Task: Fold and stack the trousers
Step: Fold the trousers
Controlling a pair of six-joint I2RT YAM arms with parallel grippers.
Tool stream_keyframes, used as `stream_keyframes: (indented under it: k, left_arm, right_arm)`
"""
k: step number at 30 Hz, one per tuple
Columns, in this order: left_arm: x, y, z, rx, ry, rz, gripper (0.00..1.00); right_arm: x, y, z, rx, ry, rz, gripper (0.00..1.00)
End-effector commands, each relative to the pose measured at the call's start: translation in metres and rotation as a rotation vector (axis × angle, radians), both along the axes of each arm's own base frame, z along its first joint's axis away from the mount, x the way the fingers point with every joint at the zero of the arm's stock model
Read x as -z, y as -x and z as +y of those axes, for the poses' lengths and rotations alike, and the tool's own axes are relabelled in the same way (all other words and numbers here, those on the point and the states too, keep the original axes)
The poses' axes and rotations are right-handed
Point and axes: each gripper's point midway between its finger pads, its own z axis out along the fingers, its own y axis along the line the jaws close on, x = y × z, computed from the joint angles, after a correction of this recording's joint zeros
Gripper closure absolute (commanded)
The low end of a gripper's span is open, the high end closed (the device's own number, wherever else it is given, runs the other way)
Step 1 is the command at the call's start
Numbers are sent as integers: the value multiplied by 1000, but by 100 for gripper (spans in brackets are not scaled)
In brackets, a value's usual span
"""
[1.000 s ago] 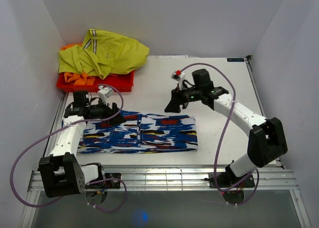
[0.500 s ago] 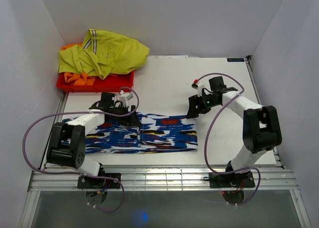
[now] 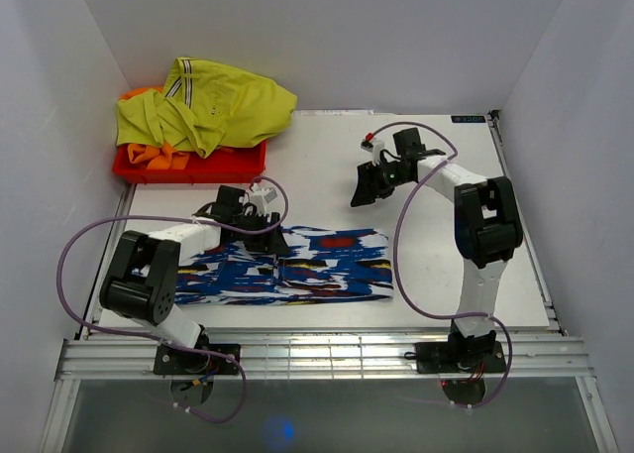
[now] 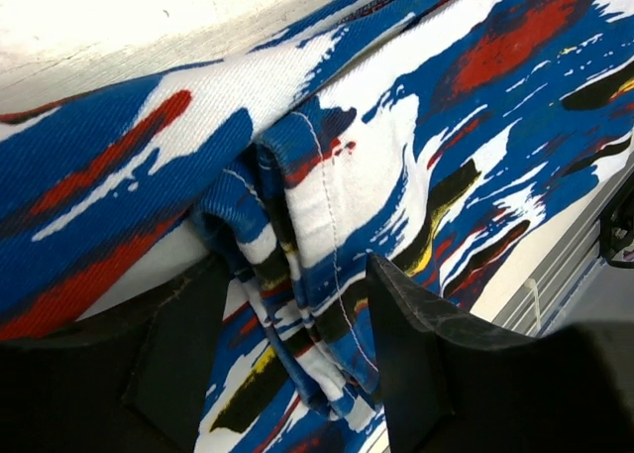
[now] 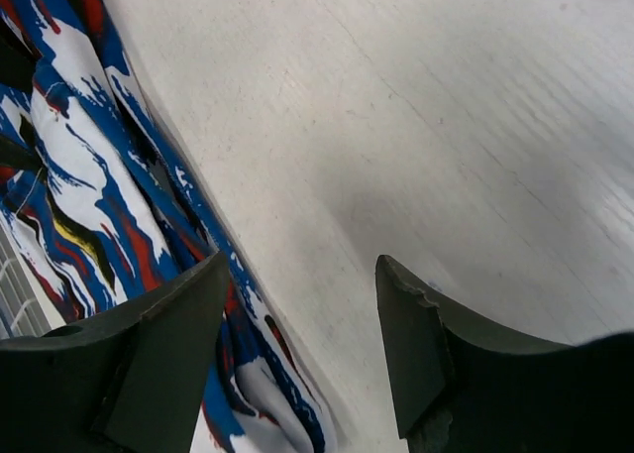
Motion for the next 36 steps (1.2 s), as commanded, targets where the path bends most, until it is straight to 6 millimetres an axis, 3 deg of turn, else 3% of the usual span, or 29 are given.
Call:
stream_keyframes:
  k: [1,6,7,15,19,23,26,30,36]
  left_arm:
    - [0,-1,-8,1,16,1,33]
    - [-3,-3,-13,9,40,8,48]
    - [-4,-3,-13,9,41,14,58]
    - [-41,5,-17,27,85,0,100]
    - [-67,10,-18,24,106,-21,100]
    - [-64,22,-12,6,80,31,100]
    - [-51,21,-3,-20,14,40,100]
    - [-14,20,15,-73,-113,102,100]
    - [13,12,34,-137,-242,157,100]
  right_arm:
    - [8,0,18,-54,15,-3,34]
    - [28,20,22,-127,57,26,37]
    - [32,24,22,-138,66,27,37]
    - [36,26,16,-142,101,8,42]
    - [41,26,10,-149,140,6,44]
    - [43,27,4,-146,171,-9,45]
    - [44,28,1,-145,186,-17,45]
    - [45,29,-3,-147,205,-25,48]
    - [51,30,-9,-159,245,-25,52]
